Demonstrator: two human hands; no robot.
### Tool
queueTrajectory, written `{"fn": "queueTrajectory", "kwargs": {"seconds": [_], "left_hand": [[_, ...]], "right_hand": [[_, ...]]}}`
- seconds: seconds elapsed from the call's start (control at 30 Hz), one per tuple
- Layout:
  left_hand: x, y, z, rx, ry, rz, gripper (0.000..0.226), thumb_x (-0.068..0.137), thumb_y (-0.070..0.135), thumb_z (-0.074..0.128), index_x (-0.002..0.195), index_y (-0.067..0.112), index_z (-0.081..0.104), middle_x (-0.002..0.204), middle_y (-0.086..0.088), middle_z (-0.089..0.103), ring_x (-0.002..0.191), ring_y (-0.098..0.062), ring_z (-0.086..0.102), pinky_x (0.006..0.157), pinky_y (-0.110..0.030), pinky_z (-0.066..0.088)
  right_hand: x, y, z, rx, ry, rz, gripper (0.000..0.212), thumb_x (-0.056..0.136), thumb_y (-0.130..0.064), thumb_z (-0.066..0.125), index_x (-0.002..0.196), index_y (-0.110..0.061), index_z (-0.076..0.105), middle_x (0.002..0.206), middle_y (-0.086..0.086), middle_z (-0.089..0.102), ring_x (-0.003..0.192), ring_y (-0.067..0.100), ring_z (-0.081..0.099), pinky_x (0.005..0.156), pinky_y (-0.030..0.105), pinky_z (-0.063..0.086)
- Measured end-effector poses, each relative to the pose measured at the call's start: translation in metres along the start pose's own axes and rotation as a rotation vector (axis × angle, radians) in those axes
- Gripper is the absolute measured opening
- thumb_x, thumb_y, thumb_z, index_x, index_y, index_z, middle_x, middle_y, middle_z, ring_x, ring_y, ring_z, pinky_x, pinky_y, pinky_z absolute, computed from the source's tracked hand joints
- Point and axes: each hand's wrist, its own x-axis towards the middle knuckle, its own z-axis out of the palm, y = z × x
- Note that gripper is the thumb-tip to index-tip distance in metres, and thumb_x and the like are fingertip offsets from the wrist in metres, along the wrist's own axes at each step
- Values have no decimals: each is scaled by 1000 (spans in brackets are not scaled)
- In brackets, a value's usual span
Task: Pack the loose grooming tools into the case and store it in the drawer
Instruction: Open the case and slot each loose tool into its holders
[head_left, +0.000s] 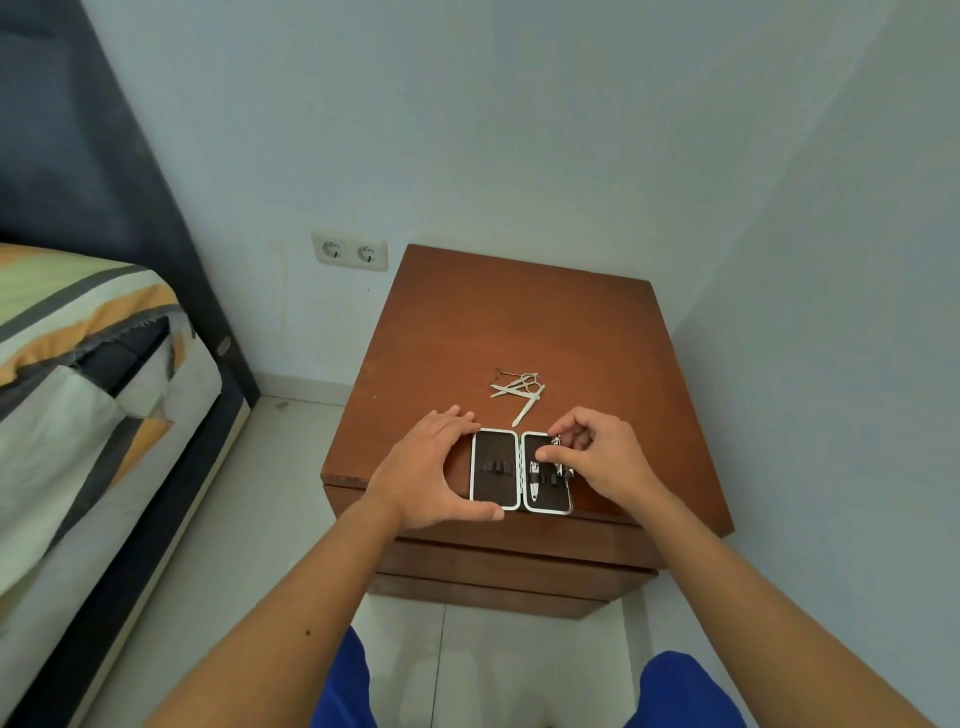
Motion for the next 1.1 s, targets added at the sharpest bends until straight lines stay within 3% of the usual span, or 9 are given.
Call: {"fn": "queueTrajectory", "kwargs": {"seconds": [0.13, 0.27, 0.43, 0.63, 0.8, 0.9, 1.1], "left_hand": [[0, 1, -1, 5, 7, 1, 111, 65, 74, 86, 157, 32, 39, 167, 16, 29, 141, 13, 8, 115, -21, 6], [-1, 1, 1, 11, 0, -21, 114, 63, 78, 85, 157, 34, 38, 168, 17, 27, 156, -4, 12, 119, -26, 11], [0, 1, 1, 15, -8, -31, 114, 62, 80, 83, 157, 35, 38, 168, 18, 27, 157, -6, 12, 123, -32, 16], [0, -1, 1, 15, -21, -41, 115, 62, 81, 82, 157, 36, 37, 168, 17, 26, 158, -7, 12, 124, -35, 17], [0, 0, 1, 13, -16, -34, 114, 63, 78, 84, 158, 34, 38, 168, 17, 26, 156, -4, 11, 120, -27, 9], [0, -1, 2, 5, -23, -58, 116, 61, 82, 82, 158, 37, 37, 169, 18, 25, 158, -8, 11, 125, -37, 17], [0, -1, 3, 5, -32, -68, 116, 60, 83, 82, 158, 38, 36, 169, 17, 24, 159, -10, 11, 125, -39, 18]], "right_hand": [[-1, 4, 1, 41, 33, 9, 25, 71, -34, 95, 89, -28, 78, 79, -5, 73, 66, 6, 56, 64, 24, 49], [-2, 5, 3, 49, 23, 11, 27, 68, -39, 96, 86, -31, 78, 78, -4, 74, 65, 5, 56, 65, 27, 50], [-12, 6, 2, -17, 0, -76, 26, 70, -35, 96, 87, -30, 77, 77, -6, 70, 58, 6, 49, 58, 18, 40], [-23, 7, -5, -174, -78, -206, 34, 81, -32, 89, 112, -25, 77, 95, -13, 63, 74, 11, 59, 70, 16, 44], [-27, 9, -17, -281, -233, -216, 54, 81, -37, 88, 131, -28, 68, 117, -16, 58, 89, 9, 58, 75, 15, 47], [-28, 7, -19, -323, -279, -217, 56, 80, -37, 88, 131, -26, 68, 122, -17, 56, 93, 9, 58, 78, 16, 48], [-29, 8, -20, -313, -297, -208, 52, 80, -37, 89, 126, -23, 70, 124, -15, 55, 95, 10, 58, 80, 12, 44]]}}
